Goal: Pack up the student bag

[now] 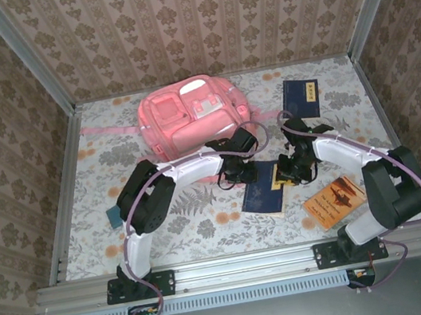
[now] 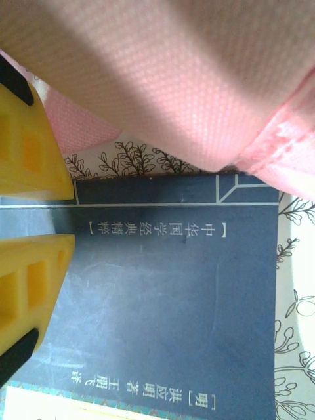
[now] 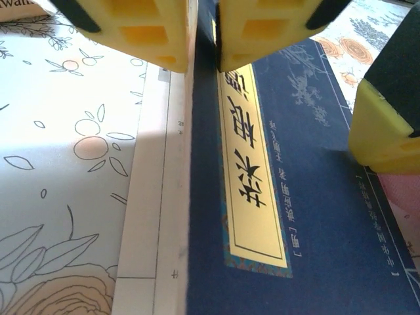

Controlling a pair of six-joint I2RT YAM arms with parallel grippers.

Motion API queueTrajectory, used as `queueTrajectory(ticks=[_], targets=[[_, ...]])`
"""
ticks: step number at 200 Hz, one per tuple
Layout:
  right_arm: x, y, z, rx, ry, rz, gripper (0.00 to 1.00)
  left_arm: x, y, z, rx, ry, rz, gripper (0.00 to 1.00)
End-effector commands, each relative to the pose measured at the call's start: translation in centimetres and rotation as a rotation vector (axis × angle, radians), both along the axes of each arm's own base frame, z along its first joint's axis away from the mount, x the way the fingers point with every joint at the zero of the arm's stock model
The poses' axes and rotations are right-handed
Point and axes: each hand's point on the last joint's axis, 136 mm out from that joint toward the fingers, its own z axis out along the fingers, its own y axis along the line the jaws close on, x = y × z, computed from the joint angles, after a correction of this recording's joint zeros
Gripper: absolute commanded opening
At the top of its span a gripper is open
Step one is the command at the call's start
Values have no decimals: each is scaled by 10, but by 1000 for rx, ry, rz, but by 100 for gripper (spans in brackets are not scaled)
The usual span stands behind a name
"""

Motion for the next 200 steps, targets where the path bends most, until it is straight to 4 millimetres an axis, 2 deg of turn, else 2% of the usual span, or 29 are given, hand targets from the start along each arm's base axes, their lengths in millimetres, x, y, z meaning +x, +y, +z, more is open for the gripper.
queueTrajectory(ticks=[1,26,49,72,78,93,108,137,171,200], targets=[[6,4,11,12,-26,16,11,-12,10,-23,68,35,-20,21],[5,-4,12,-29,-31,21,5,-8,11,-5,54,-9,-20,22],[9,-11,22,-68,-71,32,0,-2,6,26,-2,-49,-25,26],[16,-13,40,-65,-135,47,0,5,2,70,-99,-94,-28,37],[18,-14,53,-55,-183,46,0,7,2,82,-124,-112,-29,40],[23,-15,73,-35,-245,56,0,14,7,109,-167,-157,-17,49],[27,-15,94,-10,-309,74,0,23,20,127,-200,-181,17,57],[31,0,138,83,-421,143,0,37,47,147,-297,-177,77,75],[36,32,187,277,-539,230,0,48,74,171,-450,-198,112,99],[43,56,216,444,-593,271,0,48,83,185,-582,-164,116,100]])
